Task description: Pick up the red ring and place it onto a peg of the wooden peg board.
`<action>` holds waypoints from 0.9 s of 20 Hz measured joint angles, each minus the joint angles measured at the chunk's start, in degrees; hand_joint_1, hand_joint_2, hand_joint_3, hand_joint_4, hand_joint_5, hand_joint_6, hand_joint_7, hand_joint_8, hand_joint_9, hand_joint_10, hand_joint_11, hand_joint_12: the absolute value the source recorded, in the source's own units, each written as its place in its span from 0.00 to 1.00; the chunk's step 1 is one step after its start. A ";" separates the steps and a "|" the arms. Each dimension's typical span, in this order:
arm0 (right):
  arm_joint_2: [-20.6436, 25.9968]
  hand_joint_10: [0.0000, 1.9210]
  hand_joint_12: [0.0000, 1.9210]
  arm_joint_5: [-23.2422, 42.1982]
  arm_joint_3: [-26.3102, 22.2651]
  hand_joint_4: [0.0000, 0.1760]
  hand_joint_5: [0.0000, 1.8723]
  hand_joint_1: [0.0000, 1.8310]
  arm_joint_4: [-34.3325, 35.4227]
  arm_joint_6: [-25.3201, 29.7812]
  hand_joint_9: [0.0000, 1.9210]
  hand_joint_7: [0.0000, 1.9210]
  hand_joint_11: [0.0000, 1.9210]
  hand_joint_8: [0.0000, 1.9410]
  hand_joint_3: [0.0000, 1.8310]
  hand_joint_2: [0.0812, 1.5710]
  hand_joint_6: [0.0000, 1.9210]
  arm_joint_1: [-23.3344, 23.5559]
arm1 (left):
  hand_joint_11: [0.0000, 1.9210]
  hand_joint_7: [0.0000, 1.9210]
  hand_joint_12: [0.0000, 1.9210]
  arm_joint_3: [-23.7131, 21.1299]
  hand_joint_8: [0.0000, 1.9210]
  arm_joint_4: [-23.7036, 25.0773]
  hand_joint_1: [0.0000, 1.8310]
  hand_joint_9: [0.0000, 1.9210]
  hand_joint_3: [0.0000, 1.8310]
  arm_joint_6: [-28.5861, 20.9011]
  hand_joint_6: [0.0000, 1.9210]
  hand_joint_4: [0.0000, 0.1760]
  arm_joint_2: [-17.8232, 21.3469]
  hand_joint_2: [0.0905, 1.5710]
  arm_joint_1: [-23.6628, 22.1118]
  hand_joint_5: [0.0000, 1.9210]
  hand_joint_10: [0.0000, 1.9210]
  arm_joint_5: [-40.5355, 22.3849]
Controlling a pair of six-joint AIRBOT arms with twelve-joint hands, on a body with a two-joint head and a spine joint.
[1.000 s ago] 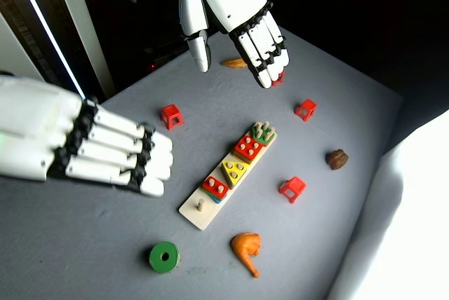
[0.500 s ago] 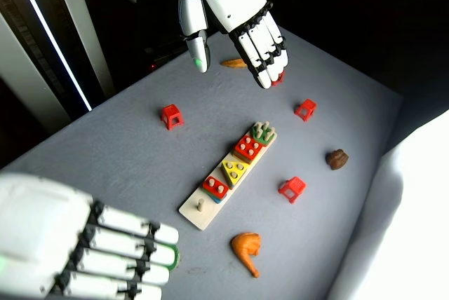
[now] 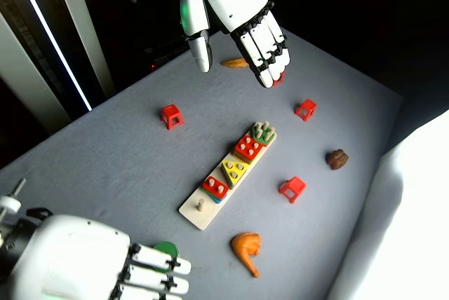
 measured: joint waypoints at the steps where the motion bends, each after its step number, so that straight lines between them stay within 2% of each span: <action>1: -0.74 0.00 0.31 -0.07 0.72 0.00 0.07 0.75 0.02 0.02 0.02 0.03 0.00 0.00 0.01 0.61 0.00 -0.02 | 0.00 0.04 0.12 0.00 0.00 0.22 0.00 0.04 0.00 0.00 0.00 0.00 0.00 0.82 0.02 0.03 0.00 0.07; 7: -4.48 0.01 0.35 0.17 4.50 0.00 0.08 0.75 0.02 0.02 0.04 0.05 0.00 0.00 0.00 0.61 0.00 -1.07 | 0.00 0.04 0.11 0.02 0.00 0.79 0.00 0.04 0.00 -0.02 0.00 0.00 0.00 0.82 0.00 0.02 0.00 0.07; 11: -6.54 0.02 0.53 0.20 6.14 0.00 0.16 0.75 0.04 0.02 0.13 0.13 0.00 0.01 0.00 0.58 0.01 -2.08 | 0.00 0.03 0.10 0.00 0.00 0.79 0.00 0.03 0.00 0.00 0.00 0.00 0.00 0.82 0.02 0.01 0.00 0.09; 16: -7.34 0.02 0.58 0.57 6.14 0.00 0.19 0.74 0.02 -0.02 0.17 0.17 0.00 0.01 0.00 0.58 0.01 -2.47 | 0.00 0.03 0.11 0.00 0.00 0.76 0.00 0.04 0.00 0.00 0.00 0.00 0.00 0.83 0.02 0.02 0.00 0.09; 17: -7.48 0.02 0.63 1.11 6.19 0.00 0.23 0.75 0.02 -0.02 0.22 0.21 0.00 0.01 0.00 0.58 0.01 -2.47 | 0.00 0.04 0.13 0.00 0.00 0.76 0.00 0.04 0.00 0.00 0.00 0.00 0.00 0.82 0.02 0.03 0.00 0.11; 18: -7.56 0.02 0.63 1.22 6.29 0.00 0.23 0.75 0.02 -0.04 0.22 0.21 0.00 0.01 0.00 0.58 0.01 -2.47 | 0.00 0.04 0.13 0.00 0.00 0.76 0.00 0.04 0.00 0.00 0.00 0.00 0.00 0.82 0.02 0.03 0.00 0.11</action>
